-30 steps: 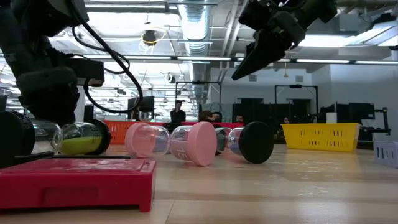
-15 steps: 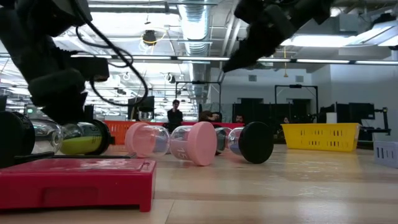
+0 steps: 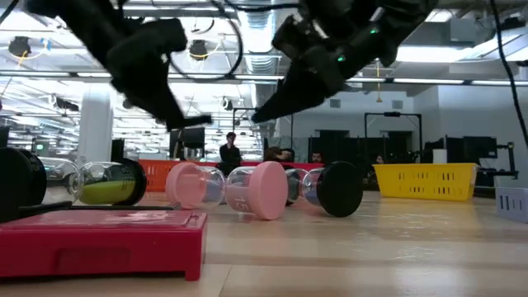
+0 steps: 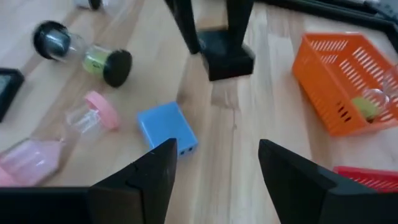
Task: Pick & Place Office items
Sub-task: Put the top black digital clock into the yellow bin
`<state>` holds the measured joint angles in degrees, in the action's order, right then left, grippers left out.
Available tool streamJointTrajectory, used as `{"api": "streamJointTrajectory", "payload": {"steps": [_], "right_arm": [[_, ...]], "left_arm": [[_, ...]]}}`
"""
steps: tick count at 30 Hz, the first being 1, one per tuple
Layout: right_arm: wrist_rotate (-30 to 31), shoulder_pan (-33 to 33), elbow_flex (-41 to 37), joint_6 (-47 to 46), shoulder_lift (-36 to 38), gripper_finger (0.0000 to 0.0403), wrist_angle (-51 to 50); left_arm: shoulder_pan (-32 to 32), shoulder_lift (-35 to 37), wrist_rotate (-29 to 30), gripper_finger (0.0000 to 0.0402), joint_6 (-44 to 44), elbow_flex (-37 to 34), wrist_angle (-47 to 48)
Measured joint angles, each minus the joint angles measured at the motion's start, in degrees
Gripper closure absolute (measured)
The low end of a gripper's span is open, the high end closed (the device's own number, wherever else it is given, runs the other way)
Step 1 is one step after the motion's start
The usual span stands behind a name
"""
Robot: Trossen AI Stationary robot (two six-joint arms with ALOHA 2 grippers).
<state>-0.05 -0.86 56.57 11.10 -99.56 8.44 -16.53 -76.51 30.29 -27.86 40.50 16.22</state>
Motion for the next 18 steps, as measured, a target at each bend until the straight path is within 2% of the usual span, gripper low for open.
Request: {"api": "streamJointTrajectory", "payload": {"steps": [7, 12, 18], "right_arm": [[0.04, 1.33, 6.57, 2.96, -5.63, 0.0169, 1.32], [0.0, 0.79, 8.0, 4.97, -5.68, 0.0163, 1.27], [-2.15, -0.28, 7.9, 7.33, -5.06, 0.0162, 3.04]], "left_arm": [[1.18, 1.3, -0.07, 0.0244, 10.83, 0.12, -5.68], [1.25, 1.08, -0.06, 0.0229, 11.56, 0.1, -6.1], [1.31, 1.05, 0.19, 0.0242, 12.57, 0.08, -6.89]]}}
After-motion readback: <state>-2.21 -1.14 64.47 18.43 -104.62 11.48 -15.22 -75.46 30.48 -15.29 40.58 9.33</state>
